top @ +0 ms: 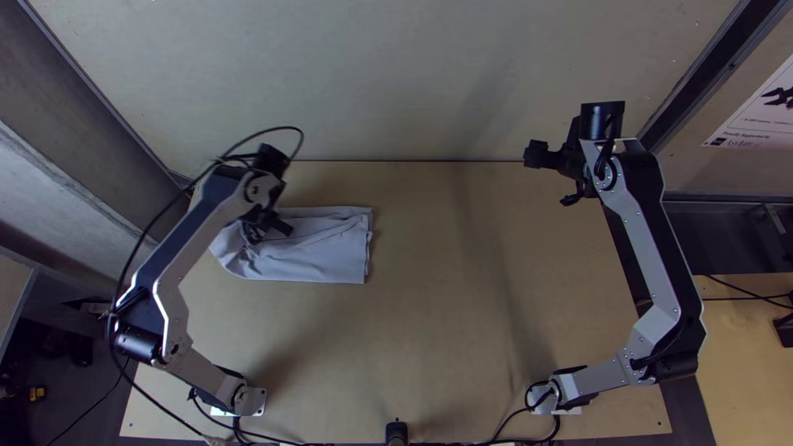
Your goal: Fold the t-shirt
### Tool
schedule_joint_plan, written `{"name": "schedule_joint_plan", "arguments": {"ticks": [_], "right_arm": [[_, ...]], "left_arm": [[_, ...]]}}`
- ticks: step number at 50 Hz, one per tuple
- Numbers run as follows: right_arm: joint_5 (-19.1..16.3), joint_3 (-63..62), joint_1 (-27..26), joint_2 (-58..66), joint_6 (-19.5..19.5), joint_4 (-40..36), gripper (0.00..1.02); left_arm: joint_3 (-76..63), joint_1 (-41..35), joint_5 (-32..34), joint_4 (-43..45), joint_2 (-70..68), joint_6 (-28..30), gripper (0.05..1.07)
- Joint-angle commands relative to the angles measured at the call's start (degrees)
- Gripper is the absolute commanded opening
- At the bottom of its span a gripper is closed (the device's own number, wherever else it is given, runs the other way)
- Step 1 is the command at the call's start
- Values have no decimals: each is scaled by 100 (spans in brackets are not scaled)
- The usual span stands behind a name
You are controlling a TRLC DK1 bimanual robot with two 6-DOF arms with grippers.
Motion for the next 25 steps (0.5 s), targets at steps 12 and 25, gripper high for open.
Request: {"name": "schedule_joint_plan", "arguments": {"ticks": [12,25], "right_arm": [[0,-343,-137,-309,54,6,99],[0,-606,-189,-450,2,6,99]], "left_arm": [[543,-812,262,-424,959,-1090,8],[1149,-1084,1124,-600,1521,-1520,29]]}}
